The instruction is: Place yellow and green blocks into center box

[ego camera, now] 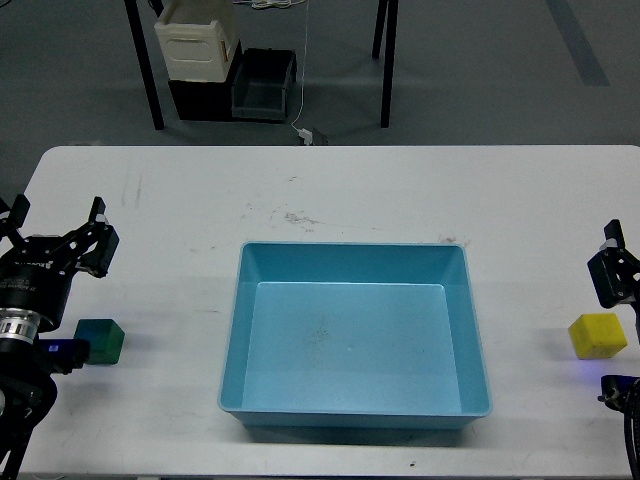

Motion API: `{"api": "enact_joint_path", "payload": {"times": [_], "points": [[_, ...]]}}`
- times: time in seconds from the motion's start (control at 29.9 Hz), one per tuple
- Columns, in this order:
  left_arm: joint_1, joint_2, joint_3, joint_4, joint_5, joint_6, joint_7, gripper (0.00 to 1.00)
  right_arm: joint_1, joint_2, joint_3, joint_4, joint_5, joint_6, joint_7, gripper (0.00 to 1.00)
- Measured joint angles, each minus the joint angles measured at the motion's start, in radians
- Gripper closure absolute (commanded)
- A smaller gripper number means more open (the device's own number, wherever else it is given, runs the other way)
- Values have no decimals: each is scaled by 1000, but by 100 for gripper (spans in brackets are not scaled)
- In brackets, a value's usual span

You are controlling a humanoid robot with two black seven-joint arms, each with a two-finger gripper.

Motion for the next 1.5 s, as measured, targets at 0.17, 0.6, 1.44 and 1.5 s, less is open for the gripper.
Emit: {"api": "enact_joint_path", "payload": {"times": [0.17,0.6,1.44,1.5], "points": [[-2,1,1,2,1,-1,1,0,0,0,4,-23,-4,13,0,0],[-14,5,1,5,1,-17,5,0,-1,-11,21,-32,-128,85,-1,0],[-23,2,1,43,2,-20,-7,0,395,-866,-137,-115,-1507,78,251,0],[-23,1,1,49,2,-20,-7,0,455,-942,-213,-145,-1541,79,342,0]]}}
